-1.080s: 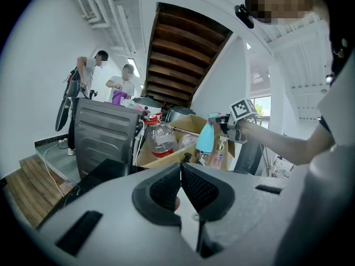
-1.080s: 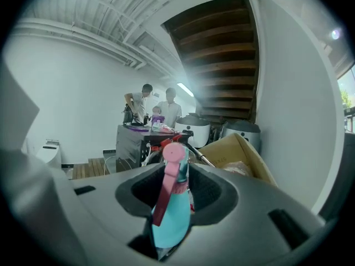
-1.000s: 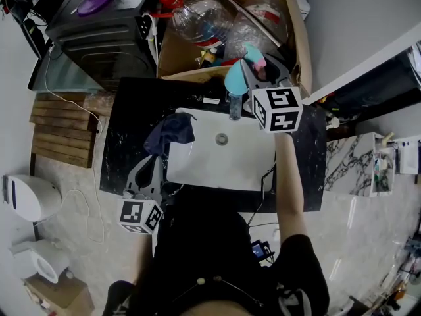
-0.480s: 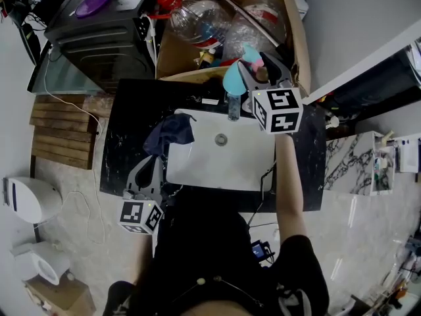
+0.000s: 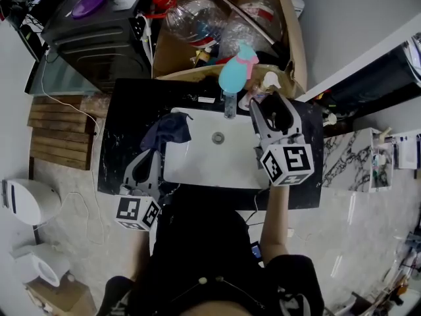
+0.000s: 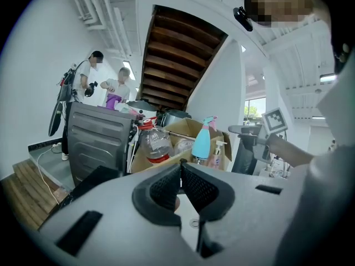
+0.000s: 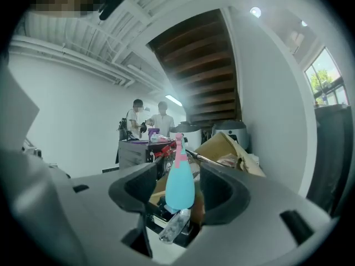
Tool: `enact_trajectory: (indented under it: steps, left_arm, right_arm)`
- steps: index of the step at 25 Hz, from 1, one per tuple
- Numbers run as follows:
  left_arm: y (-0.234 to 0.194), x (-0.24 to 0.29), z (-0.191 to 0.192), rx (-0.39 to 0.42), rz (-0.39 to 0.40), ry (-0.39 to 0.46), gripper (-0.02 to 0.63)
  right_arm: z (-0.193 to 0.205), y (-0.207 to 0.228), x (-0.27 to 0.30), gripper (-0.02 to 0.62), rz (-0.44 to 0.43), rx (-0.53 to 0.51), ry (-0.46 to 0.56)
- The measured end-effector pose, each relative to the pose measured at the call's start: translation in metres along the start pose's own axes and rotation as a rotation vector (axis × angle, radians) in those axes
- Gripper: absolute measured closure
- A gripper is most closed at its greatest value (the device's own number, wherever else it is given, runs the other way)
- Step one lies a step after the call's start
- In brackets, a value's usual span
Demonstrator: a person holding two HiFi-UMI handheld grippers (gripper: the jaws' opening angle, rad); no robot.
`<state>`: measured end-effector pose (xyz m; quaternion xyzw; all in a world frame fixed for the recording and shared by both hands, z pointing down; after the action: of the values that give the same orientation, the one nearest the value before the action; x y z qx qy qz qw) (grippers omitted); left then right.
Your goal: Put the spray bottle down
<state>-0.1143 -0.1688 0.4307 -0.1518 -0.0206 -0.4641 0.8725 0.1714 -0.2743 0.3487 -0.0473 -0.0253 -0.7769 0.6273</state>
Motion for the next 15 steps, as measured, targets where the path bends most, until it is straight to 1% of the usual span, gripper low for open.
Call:
enact_trajectory:
  steps: [4, 5, 6, 7, 9, 10, 15]
  left_arm:
    - [0.008, 0.011, -0.007, 0.016, 0.045, 0.018, 0.597]
    - [0.011, 0.014, -0.008, 0.020, 0.057, 0.022, 0.597]
    - [0.013, 0.017, -0.009, 0.024, 0.070, 0.024, 0.597]
    - [0.016, 0.020, -0.010, 0.028, 0.083, 0.025, 0.597]
    - [0.021, 0.024, -0.012, 0.036, 0.107, 0.025, 0.595]
    - [0.023, 0.026, -0.012, 0.038, 0.119, 0.026, 0.597]
    - [0.031, 0.030, -0.009, 0.038, 0.159, 0.020, 0.597]
  right_arm:
    - [0.011, -0.003, -0.045, 0.460, 0.053, -0.012, 0.047]
    - [0.014, -0.004, -0.053, 0.481, 0.062, -0.015, 0.053]
    - [0.016, -0.005, -0.061, 0.487, 0.069, -0.012, 0.061]
    - [0.017, -0.005, -0.068, 0.499, 0.073, -0.003, 0.072]
    - [0.019, -0.005, -0.082, 0.567, 0.081, 0.027, 0.094]
    - [0.022, -0.005, -0.088, 0.591, 0.086, 0.042, 0.100]
    - [0.041, -0.009, -0.112, 0.592, 0.114, 0.059, 0.084]
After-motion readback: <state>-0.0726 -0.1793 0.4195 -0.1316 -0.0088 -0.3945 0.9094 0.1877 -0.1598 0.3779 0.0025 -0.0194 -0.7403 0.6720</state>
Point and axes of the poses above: the fingertips, and each gripper's own axes: x forward along the fingers, y to its right, z out of its underside, the point moved 3 cm from there along -x, backward along the fingers, and after that the axes turned 9 degrees about z, right-handed, at the moved point
